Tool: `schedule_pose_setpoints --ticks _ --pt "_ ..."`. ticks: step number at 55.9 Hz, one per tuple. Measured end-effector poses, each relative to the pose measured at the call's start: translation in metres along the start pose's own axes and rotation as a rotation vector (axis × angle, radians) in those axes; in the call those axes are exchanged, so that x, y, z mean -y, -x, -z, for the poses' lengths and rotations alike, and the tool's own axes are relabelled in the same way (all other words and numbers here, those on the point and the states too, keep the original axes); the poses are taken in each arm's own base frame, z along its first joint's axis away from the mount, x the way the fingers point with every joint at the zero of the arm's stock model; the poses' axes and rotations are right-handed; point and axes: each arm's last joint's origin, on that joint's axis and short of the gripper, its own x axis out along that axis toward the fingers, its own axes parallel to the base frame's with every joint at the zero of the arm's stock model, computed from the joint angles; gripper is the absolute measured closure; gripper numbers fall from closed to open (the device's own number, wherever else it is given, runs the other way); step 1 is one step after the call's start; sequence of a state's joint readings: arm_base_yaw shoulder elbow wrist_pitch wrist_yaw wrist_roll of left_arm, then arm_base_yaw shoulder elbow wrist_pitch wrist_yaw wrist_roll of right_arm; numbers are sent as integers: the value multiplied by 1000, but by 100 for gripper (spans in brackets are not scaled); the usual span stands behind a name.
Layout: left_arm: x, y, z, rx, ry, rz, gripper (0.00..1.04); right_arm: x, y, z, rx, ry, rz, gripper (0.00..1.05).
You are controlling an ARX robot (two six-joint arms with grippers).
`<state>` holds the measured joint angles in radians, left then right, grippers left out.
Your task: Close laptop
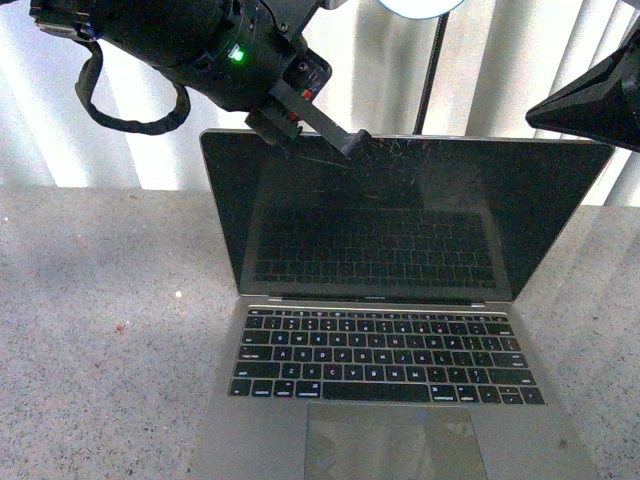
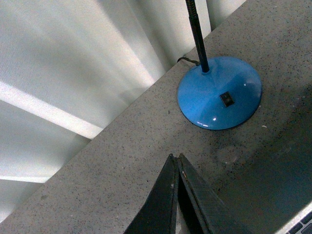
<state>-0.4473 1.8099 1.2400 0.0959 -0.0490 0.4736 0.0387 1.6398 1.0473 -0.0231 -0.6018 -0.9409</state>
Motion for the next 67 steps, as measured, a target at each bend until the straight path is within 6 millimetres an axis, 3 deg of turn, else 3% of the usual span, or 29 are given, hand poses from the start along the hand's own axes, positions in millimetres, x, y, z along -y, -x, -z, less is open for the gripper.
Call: schedule_pose_setpoints --ticks 20,67 --pt "3 7 8 -11 8 25 101 -8 -8 -5 6 10 -32 102" --pt "22 16 38 -62 32 115 101 -36 -17 3 -32 -39 -143 102"
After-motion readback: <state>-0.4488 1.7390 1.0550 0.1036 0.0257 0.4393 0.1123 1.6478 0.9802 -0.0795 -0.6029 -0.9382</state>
